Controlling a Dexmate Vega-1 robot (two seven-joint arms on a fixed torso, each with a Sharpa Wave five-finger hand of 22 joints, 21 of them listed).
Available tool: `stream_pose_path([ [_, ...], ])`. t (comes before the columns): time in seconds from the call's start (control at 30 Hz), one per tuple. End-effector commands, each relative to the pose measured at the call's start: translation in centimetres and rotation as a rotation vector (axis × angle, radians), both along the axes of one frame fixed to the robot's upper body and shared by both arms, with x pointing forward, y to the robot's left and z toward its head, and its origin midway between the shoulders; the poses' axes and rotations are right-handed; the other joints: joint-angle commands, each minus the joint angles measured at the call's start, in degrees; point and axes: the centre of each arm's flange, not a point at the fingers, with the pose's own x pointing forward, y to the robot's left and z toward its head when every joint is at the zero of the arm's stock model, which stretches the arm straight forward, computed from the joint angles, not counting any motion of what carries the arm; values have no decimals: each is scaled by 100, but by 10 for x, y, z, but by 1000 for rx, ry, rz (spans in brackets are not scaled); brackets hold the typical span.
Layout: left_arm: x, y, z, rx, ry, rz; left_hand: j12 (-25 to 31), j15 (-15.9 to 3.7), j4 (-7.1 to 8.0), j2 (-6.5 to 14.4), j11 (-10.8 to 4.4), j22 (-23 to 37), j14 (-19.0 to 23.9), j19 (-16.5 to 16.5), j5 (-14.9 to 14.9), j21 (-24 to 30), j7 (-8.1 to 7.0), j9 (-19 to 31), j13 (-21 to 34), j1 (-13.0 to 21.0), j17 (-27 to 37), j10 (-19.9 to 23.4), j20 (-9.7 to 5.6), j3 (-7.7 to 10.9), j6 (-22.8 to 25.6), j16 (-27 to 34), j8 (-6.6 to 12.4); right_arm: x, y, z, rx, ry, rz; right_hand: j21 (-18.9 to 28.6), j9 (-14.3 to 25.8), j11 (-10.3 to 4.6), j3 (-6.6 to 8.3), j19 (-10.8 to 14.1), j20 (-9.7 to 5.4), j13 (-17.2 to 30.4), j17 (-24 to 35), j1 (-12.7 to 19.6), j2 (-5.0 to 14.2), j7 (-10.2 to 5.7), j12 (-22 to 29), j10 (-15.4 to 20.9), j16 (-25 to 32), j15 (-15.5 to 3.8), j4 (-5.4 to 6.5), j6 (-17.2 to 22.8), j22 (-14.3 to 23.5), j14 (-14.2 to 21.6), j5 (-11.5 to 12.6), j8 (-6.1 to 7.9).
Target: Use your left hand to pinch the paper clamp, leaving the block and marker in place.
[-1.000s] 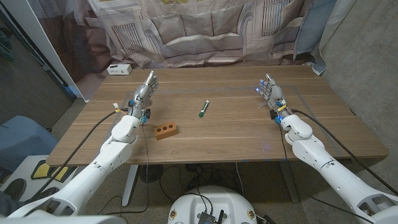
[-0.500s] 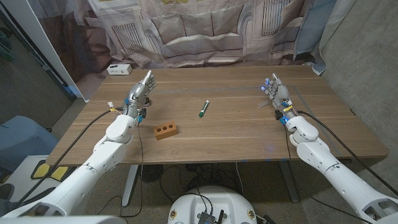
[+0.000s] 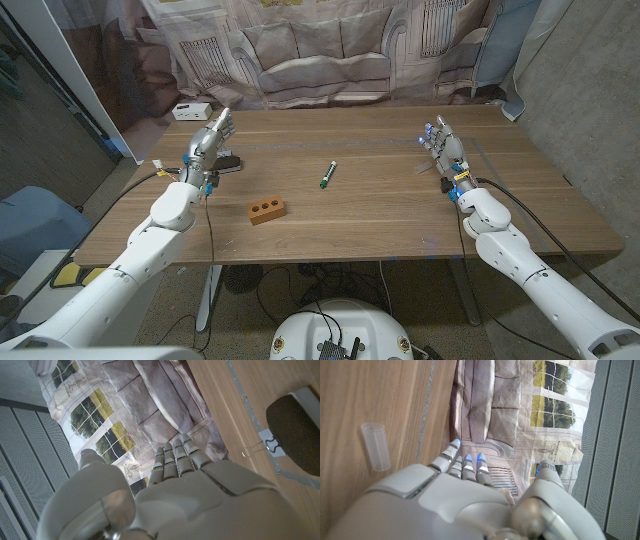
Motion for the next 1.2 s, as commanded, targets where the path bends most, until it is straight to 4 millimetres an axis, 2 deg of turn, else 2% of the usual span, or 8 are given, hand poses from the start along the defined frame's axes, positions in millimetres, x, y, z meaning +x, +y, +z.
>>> stream_pose_path([
  [0.03, -17, 29, 17, 53, -58, 107, 12, 11, -37, 6, -3, 28, 71, 43, -11, 29, 18, 32, 10, 97, 9, 35, 14, -10, 50, 4, -9, -14, 9, -2, -14, -40, -4, 49, 30, 7, 20, 124, 21, 30, 23, 72, -11, -30, 36, 85, 50, 19, -34, 26, 16, 92, -9, 13],
  [0.5, -24, 60, 24, 105, -74, 230, 21, -26, -110, 6, -27, 30, 192, 159, -10, 27, 28, 35, 14, 192, 9, 171, 49, 42, 190, -2, -6, -27, 30, -12, 9, -45, -28, 44, 31, 22, 10, 151, 51, 30, 27, 67, -12, -37, 43, 129, 57, 43, -32, 58, 16, 129, -12, 20],
  [0.7, -26, 70, 28, 141, -70, 285, 20, -50, -208, 35, -74, 28, 259, 209, 15, 18, -8, 37, 15, 350, 7, 240, 37, 124, 265, -6, -3, -32, 37, -18, 21, -48, -43, 39, 31, 28, 6, 149, 58, 31, 28, 65, -12, -39, 44, 139, 57, 48, -31, 59, 16, 133, -13, 19],
  [0.97, -28, 81, 38, 201, -64, 376, 1, -110, -484, 40, -177, 24, 326, 293, 68, -12, -41, 39, 17, 778, 1, 340, 40, 323, 374, -42, -8, -38, 42, -24, 41, -46, -63, 24, 38, 30, 0, 148, 64, 32, 32, 64, -5, -16, 37, 150, 49, 52, -29, 250, 16, 134, -13, 86],
  [1.2, -29, 84, 52, 283, -46, 455, -3, -133, -569, -8, -207, 24, 355, 304, 56, -30, -64, 40, 18, 897, -1, 383, 36, 362, 408, -51, -15, -43, 42, -25, 45, -47, -82, 15, 40, 35, 0, 142, 74, 33, 32, 71, 2, -49, 32, 151, 45, 55, -31, 177, 16, 136, -12, 49],
])
